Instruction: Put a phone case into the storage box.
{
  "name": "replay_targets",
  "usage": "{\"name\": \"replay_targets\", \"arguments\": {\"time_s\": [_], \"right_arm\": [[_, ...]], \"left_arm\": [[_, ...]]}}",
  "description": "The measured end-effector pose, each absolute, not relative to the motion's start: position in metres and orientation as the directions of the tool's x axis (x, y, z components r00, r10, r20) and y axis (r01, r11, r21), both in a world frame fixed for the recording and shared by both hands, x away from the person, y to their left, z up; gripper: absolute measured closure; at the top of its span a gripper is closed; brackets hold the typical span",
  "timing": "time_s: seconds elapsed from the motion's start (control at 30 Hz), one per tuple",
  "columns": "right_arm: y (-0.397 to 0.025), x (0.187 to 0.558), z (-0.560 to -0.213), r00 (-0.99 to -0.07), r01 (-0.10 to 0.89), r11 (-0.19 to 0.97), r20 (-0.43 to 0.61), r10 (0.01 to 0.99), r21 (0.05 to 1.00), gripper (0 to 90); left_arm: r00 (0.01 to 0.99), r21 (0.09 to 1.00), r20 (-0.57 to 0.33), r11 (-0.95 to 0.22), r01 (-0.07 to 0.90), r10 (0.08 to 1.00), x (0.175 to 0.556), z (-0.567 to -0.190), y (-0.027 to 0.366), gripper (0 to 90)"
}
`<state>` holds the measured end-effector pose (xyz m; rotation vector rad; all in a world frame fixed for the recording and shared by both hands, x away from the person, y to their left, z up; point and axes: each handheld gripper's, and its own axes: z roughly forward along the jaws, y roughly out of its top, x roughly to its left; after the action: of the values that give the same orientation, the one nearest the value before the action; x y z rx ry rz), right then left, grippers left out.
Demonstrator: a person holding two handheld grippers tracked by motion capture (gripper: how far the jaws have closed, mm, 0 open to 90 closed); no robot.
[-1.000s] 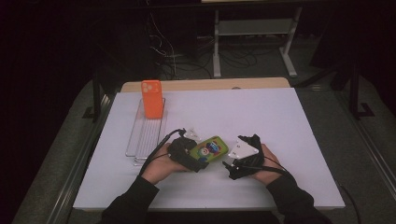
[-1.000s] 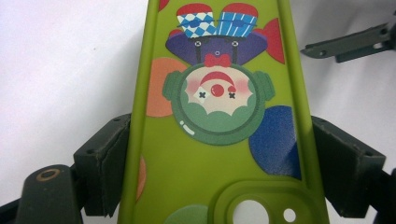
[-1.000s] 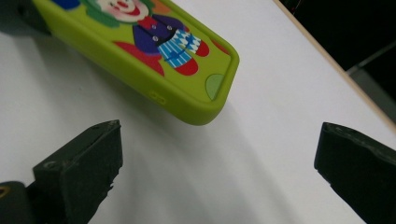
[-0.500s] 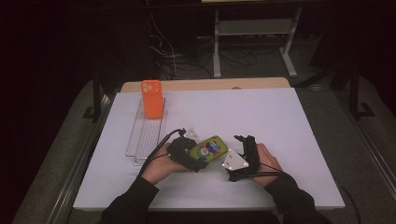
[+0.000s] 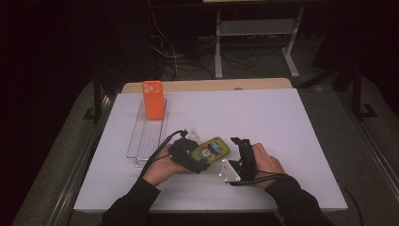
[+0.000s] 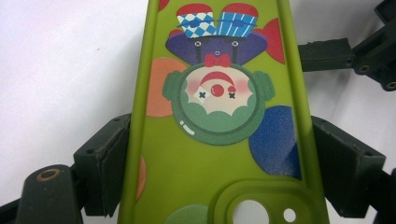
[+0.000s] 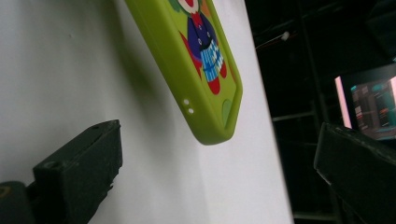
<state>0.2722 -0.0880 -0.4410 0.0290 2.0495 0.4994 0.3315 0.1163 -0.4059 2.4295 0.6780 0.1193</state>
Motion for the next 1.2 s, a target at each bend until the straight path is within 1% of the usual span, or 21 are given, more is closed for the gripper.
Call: {"name": "replay_targets", "arguments": {"time_s": [0.07,0.23,0.3,0.5,0.57,0.63,0.83,0.93,0.97,1.2], "right_arm": [[-0.086,0.271,-0.442,-0.483,-0.215,0.920,-0.854,0.192,0.329,0.5],[-0.082,0.269,-0.446,-0.437,-0.242,0.933,-0.889,0.139,0.266,0.5],[-0.081,0.270,-0.447,-0.398,-0.282,0.934,-0.913,0.093,0.218,0.6],[-0.073,0.266,-0.448,-0.353,-0.315,0.935,-0.934,0.045,0.164,5.4],[-0.071,0.266,-0.450,-0.319,-0.324,0.936,-0.947,0.033,0.142,6.8],[-0.068,0.265,-0.450,-0.289,-0.334,0.934,-0.957,0.028,0.128,9.8],[-0.061,0.263,-0.454,-0.264,-0.352,0.932,-0.964,-0.009,0.087,20.8],[-0.060,0.264,-0.457,-0.251,-0.362,0.928,-0.968,-0.008,0.086,28.4],[-0.059,0.263,-0.458,-0.268,-0.356,0.931,-0.963,-0.021,0.078,31.1],[-0.057,0.261,-0.459,-0.272,-0.369,0.928,-0.961,-0.048,0.057,51.4]], "left_arm": [[0.865,0.579,-0.072,-0.686,0.442,0.497,0.331,-0.406,0.116,15.6],[0.868,0.580,-0.068,-0.689,0.435,0.491,0.331,-0.405,0.117,15.6],[0.870,0.579,-0.065,-0.691,0.432,0.490,0.331,-0.405,0.117,15.6],[0.864,0.591,-0.070,-0.678,0.438,0.498,0.330,-0.405,0.116,15.6],[0.865,0.592,-0.072,-0.677,0.438,0.497,0.330,-0.405,0.115,15.6],[0.871,0.585,-0.064,-0.689,0.428,0.487,0.331,-0.404,0.116,15.6],[0.872,0.586,-0.060,-0.690,0.424,0.486,0.331,-0.404,0.116,15.6],[0.872,0.592,-0.063,-0.685,0.425,0.486,0.330,-0.404,0.116,15.6],[0.872,0.588,-0.061,-0.688,0.425,0.486,0.330,-0.403,0.116,15.6],[0.872,0.596,-0.064,-0.682,0.423,0.485,0.330,-0.404,0.116,15.6]]}}
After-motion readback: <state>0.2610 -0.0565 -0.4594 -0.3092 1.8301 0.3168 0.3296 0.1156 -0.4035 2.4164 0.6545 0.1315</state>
